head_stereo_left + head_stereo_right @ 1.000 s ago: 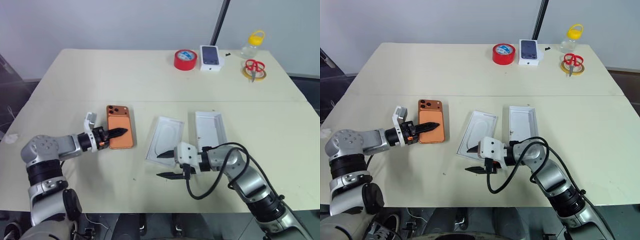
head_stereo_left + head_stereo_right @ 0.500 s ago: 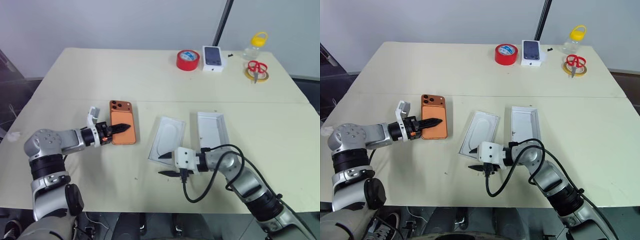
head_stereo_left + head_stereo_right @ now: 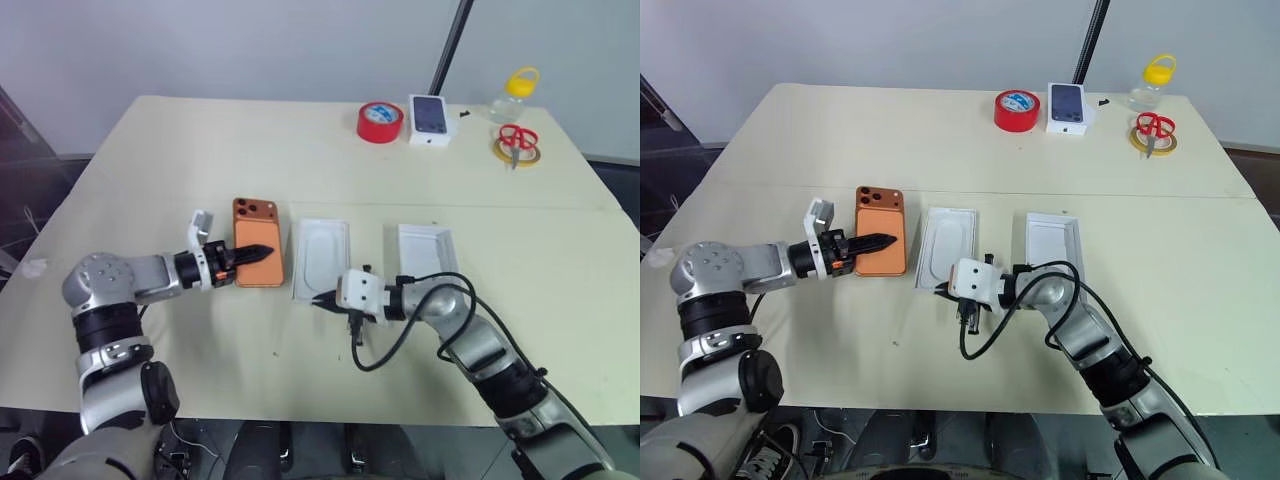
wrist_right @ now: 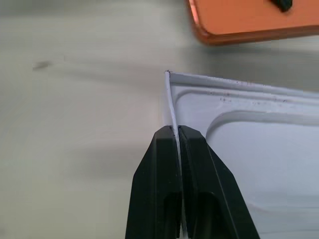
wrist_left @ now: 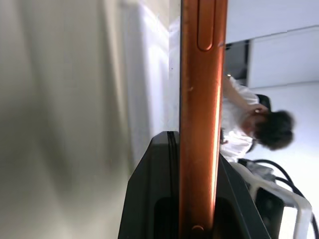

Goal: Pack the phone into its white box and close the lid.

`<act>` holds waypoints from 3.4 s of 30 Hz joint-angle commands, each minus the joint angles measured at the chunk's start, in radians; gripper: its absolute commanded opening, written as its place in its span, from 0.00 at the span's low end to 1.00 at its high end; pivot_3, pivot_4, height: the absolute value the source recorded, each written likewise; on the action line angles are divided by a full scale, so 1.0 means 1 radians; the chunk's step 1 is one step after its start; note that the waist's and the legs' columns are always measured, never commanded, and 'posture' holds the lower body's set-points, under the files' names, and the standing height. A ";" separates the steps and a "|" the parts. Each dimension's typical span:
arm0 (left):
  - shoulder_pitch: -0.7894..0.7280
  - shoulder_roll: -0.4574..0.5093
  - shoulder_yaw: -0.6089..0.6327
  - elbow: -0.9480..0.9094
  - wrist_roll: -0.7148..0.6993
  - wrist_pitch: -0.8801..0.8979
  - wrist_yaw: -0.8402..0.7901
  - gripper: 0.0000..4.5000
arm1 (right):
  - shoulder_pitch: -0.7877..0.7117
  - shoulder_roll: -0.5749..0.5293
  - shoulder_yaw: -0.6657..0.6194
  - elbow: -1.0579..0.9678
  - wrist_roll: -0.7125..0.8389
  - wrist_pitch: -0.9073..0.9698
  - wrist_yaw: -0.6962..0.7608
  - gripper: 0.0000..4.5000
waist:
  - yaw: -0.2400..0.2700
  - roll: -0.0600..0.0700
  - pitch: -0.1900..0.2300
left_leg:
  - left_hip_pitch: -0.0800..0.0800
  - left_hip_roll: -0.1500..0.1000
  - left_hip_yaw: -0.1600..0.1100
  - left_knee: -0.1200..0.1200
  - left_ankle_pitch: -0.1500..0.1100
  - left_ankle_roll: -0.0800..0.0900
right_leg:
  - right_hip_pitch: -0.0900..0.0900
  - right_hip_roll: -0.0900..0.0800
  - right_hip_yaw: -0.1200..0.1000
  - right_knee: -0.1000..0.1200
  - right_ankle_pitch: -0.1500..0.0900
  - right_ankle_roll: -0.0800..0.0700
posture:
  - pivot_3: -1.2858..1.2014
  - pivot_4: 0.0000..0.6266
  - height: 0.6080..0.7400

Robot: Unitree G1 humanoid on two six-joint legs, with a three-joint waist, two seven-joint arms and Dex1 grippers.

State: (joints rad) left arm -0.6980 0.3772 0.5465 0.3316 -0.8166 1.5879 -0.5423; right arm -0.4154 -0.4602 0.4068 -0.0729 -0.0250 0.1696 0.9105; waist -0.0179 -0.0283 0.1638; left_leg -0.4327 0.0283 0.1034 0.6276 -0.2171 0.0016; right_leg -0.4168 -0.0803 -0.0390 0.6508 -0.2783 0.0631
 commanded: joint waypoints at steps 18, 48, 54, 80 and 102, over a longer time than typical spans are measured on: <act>-0.135 -0.120 -0.241 0.187 0.038 -0.211 -0.125 0.02 | 0.049 -0.155 -0.281 -0.162 0.186 0.139 0.044 0.55 | 0.007 0.000 0.000 | -0.002 0.000 0.000 0.002 -0.001 0.003 | 0.002 -0.001 -0.002 -0.002 0.000 0.000 | 0.52 0.24 0.96; -0.077 -0.029 -0.378 -0.041 0.079 -0.237 -0.130 0.70 | 0.027 -0.119 -0.229 -0.098 0.146 0.079 -0.017 0.56 | 0.007 0.001 0.001 | -0.009 0.003 -0.001 0.013 0.002 0.009 | -0.004 0.003 -0.003 0.005 0.002 0.003 | 0.52 0.24 0.96; -0.130 -0.114 -0.401 0.053 0.115 -0.321 -0.114 0.70 | 0.001 -0.101 -0.218 -0.078 0.142 0.074 -0.022 0.56 | 0.010 0.001 0.001 | -0.011 0.003 -0.001 0.017 0.001 0.011 | -0.003 0.002 -0.004 0.005 0.002 0.003 | 0.52 0.24 0.96; -0.069 -0.010 -0.366 -0.095 0.173 -0.382 -0.047 0.41 | -0.025 -0.113 -0.271 0.007 0.146 0.079 -0.058 0.25 | 0.006 0.001 0.001 | -0.011 0.003 -0.001 0.019 0.000 0.012 | -0.002 0.003 -0.004 0.006 0.002 0.005 | 0.52 0.24 0.96; -0.107 -0.141 -0.797 -0.055 0.400 -0.610 -0.281 0.00 | 0.015 -0.176 -0.191 0.063 -0.052 0.022 -0.079 0.00 | 0.033 0.001 0.001 | -0.010 0.002 0.000 0.023 -0.002 0.016 | 0.002 0.004 -0.004 0.006 0.002 0.008 | 0.52 0.24 0.96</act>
State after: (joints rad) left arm -0.7745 0.3072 -0.1954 0.3342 -0.3854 0.9732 -0.7856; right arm -0.4150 -0.6216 0.2395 0.0593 -0.1035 0.1831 0.8074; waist 0.0155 -0.0275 0.1644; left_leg -0.4432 0.0297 0.1031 0.6511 -0.2196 0.0184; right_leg -0.4145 -0.0767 -0.0435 0.6563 -0.2770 0.0715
